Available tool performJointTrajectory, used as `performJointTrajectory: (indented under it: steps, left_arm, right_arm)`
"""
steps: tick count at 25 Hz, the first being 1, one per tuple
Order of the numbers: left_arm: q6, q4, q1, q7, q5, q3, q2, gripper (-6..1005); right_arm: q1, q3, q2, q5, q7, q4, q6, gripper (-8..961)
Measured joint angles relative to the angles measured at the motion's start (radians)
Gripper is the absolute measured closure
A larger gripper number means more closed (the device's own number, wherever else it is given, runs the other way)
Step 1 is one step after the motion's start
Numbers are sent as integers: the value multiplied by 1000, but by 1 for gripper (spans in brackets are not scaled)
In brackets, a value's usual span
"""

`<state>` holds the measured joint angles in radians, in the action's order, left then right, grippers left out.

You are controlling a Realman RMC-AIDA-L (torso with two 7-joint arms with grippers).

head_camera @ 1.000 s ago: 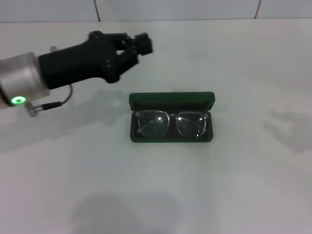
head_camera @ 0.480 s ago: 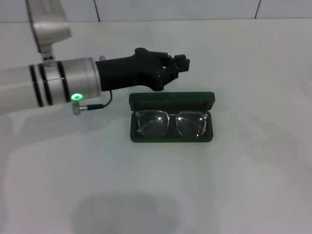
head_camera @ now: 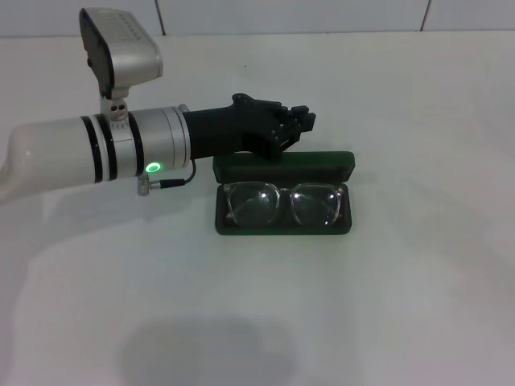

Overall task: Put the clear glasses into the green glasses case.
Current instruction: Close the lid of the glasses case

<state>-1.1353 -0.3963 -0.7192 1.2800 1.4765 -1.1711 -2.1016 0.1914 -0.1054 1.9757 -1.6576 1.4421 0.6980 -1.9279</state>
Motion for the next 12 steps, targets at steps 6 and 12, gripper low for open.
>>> performJointTrajectory:
  steps: [6,12]
  left_arm:
    - [4,1,0,-2,5,-7,1,868]
    - [7,1,3,3,8,-44,5,871]
  right_arm:
    - [21,1,0,-24,-10,-10,2,600]
    - [30,0,-3,-26,-24,-38,5,598]
